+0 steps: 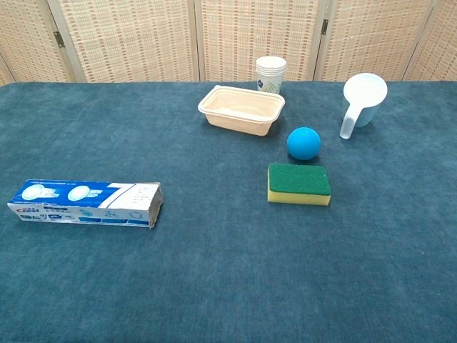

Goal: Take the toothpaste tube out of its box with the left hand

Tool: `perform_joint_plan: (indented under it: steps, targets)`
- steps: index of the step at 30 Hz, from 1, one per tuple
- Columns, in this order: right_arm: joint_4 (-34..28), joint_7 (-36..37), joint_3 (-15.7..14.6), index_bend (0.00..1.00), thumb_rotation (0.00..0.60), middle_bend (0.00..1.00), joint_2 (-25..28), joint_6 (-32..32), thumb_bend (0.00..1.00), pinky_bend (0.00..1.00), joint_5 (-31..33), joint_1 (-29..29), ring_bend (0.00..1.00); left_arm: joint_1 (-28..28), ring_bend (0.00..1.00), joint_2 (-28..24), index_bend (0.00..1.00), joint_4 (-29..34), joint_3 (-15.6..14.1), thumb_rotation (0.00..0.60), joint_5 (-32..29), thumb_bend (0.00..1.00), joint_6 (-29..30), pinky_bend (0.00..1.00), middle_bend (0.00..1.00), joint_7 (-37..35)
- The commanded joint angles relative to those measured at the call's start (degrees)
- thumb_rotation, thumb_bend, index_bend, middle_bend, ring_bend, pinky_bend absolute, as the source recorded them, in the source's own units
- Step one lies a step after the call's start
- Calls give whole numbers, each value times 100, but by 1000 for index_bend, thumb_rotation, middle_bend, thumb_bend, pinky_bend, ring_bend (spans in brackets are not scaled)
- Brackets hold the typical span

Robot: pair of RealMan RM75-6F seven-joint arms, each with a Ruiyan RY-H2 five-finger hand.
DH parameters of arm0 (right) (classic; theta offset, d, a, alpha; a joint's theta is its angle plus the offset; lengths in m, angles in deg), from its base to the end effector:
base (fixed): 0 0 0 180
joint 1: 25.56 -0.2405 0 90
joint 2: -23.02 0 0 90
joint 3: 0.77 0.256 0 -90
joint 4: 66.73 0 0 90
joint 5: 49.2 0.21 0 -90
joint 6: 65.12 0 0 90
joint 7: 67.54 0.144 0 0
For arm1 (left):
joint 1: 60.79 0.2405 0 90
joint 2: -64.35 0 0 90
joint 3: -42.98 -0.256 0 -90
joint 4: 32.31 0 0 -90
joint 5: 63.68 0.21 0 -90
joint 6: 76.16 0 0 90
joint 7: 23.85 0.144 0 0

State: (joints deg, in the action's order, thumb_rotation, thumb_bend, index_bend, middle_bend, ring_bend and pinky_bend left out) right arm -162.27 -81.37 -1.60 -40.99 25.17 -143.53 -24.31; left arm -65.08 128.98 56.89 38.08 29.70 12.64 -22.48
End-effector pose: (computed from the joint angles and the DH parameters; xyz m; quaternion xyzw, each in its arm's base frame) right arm -0.2969 -0.1341 0.1510 0.6429 -0.3225 0.3388 0.6065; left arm -0.3123 0.1488 0.1449 -0.6554 -0.3625 -0.3672 0.5516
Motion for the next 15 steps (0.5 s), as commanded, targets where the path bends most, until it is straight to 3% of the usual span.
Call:
perform_joint_plan:
  steps: [1, 8, 15]
  targets:
    - [-3, -12, 0, 0, 600, 0, -4, -3, 128, 0, -6, -2, 0, 3, 0, -21, 30, -16, -18, 600, 45, 260, -29, 0, 29, -34]
    - [3, 37, 22, 0, 600, 0, 9, 10, 128, 0, -4, -5, 0, -52, 0, -90, 36, 74, -81, 600, 223, 261, -145, 0, 29, -236]
    - [11, 126, 0, 0, 600, 0, 49, -109, 128, 0, -74, -85, 0, -416, 0, -203, 117, 735, -56, 600, 68, 266, -946, 0, 54, 136]
